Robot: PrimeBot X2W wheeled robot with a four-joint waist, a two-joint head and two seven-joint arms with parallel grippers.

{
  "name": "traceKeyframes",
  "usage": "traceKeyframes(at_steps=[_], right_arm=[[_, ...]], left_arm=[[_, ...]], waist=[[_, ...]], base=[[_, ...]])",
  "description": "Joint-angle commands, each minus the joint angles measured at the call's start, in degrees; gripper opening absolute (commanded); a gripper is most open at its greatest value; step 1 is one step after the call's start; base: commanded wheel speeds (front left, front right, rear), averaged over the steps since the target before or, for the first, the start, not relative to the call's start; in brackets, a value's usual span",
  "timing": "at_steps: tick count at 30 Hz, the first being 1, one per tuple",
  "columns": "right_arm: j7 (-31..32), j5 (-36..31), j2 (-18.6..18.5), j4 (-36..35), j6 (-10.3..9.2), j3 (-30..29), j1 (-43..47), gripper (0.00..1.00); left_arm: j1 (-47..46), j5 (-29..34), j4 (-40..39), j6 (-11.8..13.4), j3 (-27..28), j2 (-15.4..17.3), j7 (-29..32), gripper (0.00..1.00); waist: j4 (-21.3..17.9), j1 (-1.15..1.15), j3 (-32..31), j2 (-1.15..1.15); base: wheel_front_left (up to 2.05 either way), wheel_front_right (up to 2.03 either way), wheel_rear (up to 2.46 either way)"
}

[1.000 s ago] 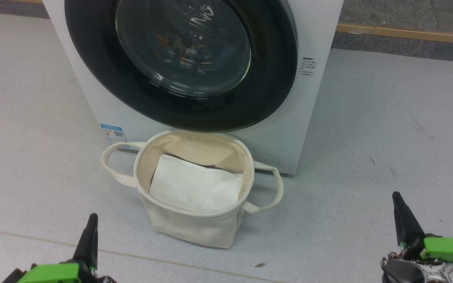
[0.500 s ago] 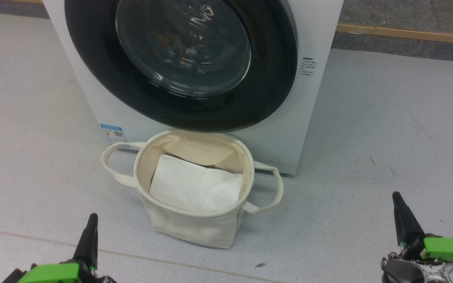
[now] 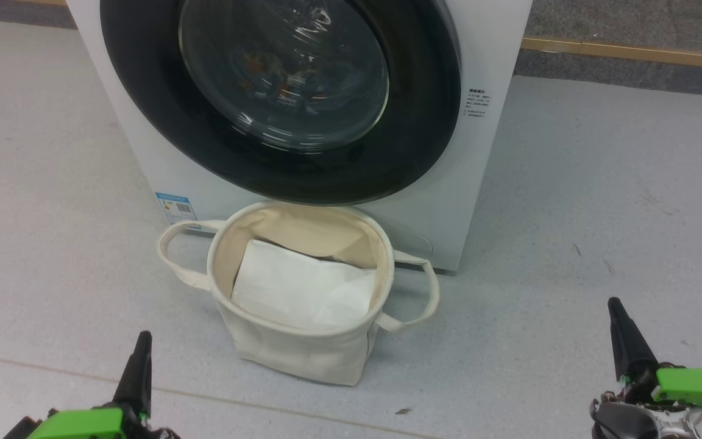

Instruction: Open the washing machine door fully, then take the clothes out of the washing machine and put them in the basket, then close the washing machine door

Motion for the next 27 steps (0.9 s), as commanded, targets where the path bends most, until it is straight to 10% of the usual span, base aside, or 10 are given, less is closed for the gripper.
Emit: traceKeyframes(at_steps=[1,27], right_arm=[[0.46,0.33,-0.33,-2.31,0.01,1.11,-0.86,0.00],[0.46,0.33,-0.33,-2.31,0.01,1.11,-0.86,0.00]], left_arm=[[-1.54,-0.24,-2.26,-0.41,1.92,0.30,0.45,0.00],[-1.54,-0.24,-2.26,-0.41,1.92,0.30,0.45,0.00]], waist=[[0.00,0.00,0.00,0.00],[0.00,0.00,0.00,0.00]], base=[[0.00,0.00,0.00],[0.00,0.00,0.00]])
